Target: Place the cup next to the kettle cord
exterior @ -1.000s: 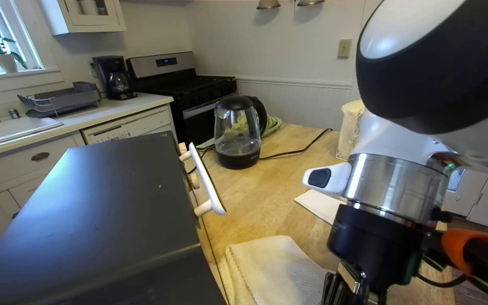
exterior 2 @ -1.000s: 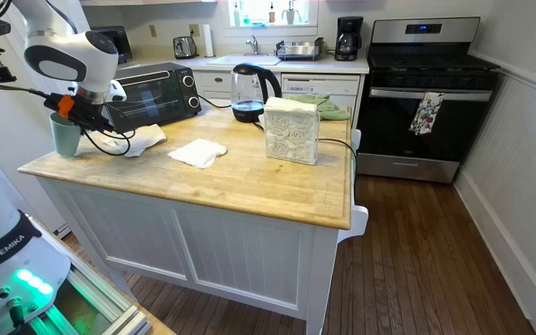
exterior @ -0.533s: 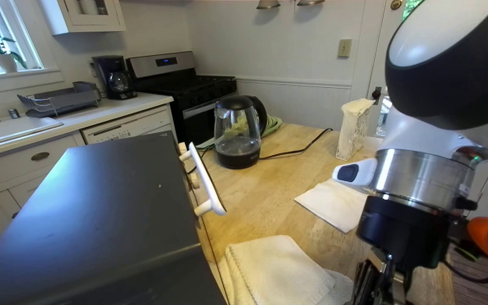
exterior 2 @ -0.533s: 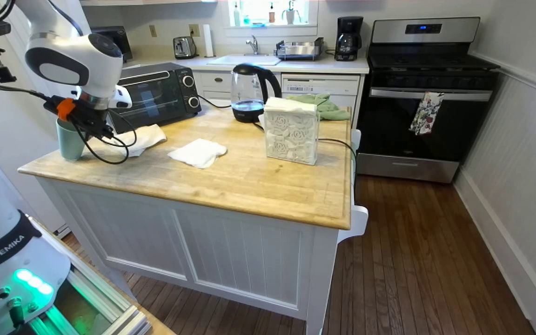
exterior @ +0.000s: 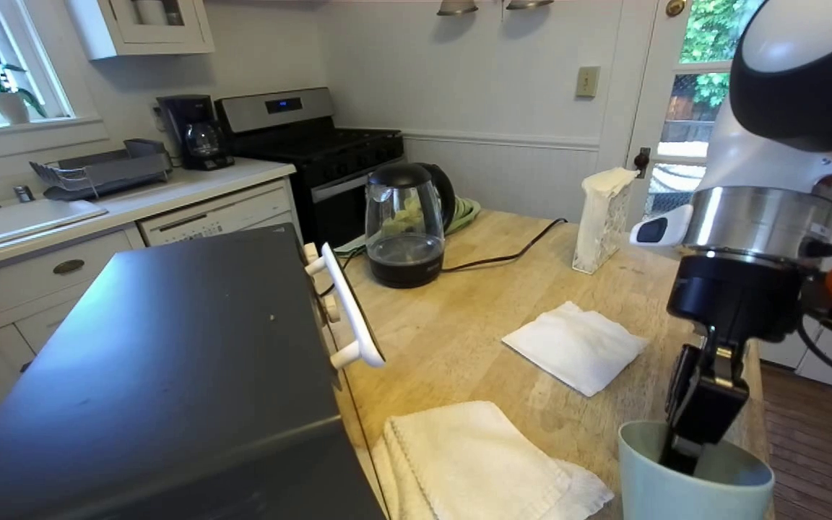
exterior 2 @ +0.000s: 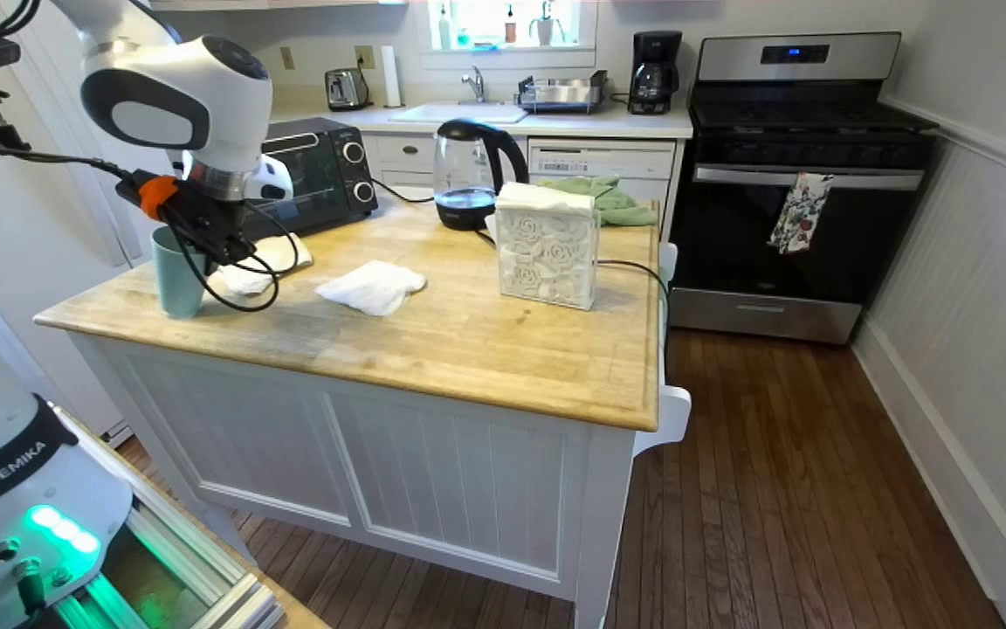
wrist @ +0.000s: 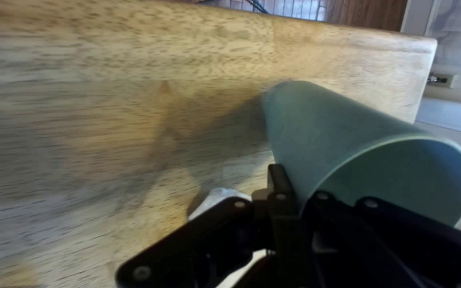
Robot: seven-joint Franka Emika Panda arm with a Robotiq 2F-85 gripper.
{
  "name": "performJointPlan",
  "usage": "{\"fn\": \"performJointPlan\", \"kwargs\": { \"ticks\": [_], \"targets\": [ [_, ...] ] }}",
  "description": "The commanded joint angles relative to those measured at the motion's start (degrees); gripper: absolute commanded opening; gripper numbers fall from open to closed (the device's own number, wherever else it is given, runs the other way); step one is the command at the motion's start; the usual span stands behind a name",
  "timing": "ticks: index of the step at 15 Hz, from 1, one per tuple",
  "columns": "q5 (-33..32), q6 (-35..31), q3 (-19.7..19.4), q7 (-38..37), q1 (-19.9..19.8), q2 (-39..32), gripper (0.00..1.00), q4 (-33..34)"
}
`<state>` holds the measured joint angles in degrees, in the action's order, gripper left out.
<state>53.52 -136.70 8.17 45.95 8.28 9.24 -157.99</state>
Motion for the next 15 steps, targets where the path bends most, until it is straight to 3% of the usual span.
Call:
{"fn": "performJointPlan", "kwargs": {
  "ticks": [1,4,5,8,10,11,15],
  "targets": [
    [-15.27,4.86,-1.17,-15.22,-8.49,5.06,0.01,0.12],
    [-27.27,12.63,-3.12,-26.50,-15.44,10.51,0.01,0.72],
    [-31.27,15.36,-7.42,-30.23,-14.01,13.27,0.01,0.01],
    [-38.96,24.94,-11.13,-39.52,-17.35,17.96,0.01,2.37],
    [-41.96,27.19,-12.42,-44.81,-19.20,20.32,0.01,3.48],
    [-38.98,23.97,-13.27,-39.50,-16.26,16.84,0.05,2.70],
    [-41.07,25.82,-13.81,-43.43,-17.80,19.85,0.05,3.21]
  ]
}}
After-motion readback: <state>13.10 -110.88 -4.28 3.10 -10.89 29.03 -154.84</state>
